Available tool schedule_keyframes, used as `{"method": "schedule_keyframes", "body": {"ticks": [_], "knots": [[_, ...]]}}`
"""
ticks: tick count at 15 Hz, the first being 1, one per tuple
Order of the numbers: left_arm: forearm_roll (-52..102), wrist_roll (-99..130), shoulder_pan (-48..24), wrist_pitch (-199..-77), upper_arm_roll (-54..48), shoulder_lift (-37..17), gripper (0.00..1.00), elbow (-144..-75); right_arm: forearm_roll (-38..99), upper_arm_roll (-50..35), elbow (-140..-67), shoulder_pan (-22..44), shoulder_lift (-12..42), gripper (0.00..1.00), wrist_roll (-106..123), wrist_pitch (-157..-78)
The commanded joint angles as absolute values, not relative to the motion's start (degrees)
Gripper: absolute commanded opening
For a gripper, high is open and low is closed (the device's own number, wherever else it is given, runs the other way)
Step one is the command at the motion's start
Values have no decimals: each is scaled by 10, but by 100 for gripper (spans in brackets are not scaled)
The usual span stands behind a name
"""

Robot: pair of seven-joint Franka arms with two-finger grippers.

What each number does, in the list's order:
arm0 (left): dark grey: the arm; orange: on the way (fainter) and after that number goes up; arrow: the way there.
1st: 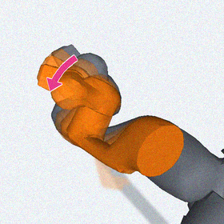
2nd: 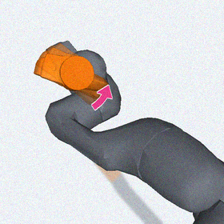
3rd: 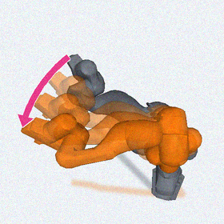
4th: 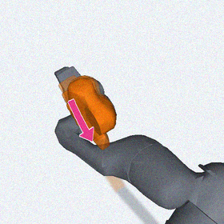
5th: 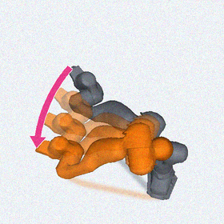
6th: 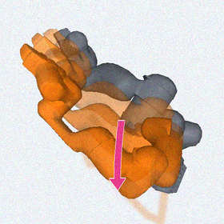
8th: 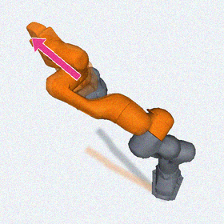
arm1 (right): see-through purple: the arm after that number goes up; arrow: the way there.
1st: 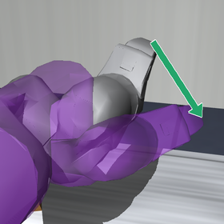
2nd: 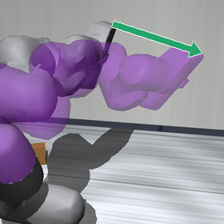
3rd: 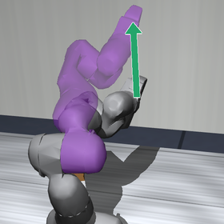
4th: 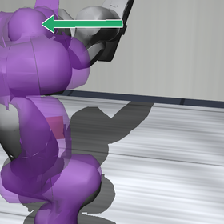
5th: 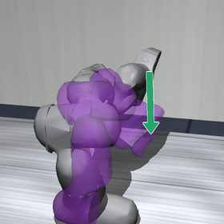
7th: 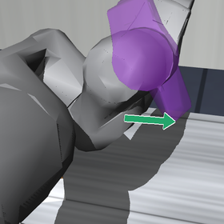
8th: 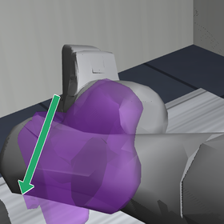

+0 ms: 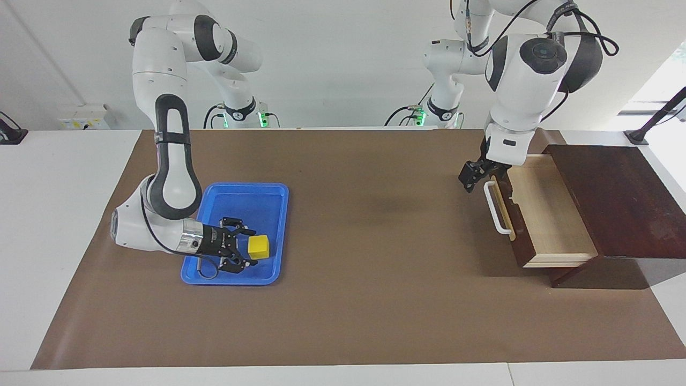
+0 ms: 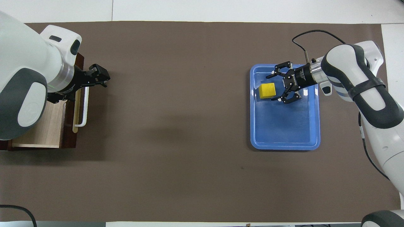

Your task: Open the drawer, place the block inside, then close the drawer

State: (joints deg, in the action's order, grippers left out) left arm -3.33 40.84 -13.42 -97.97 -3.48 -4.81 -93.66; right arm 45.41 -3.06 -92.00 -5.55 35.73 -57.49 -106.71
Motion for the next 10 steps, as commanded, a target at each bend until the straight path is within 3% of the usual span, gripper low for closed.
{"method": "schedule_keyframes", "body": {"ticks": [1,4,10], "knots": [[-12,517,-155,-967,-29,-40,100,-940,459,-30,-925,-51,353,59,-577,-1070],[10,691,-158,-968,-29,-33,100,-948,458,-30,-925,-51,351,0,-591,-1070],[11,799,-181,-965,-29,-17,100,-974,457,-30,-915,-50,335,0,-625,-1067]]}}
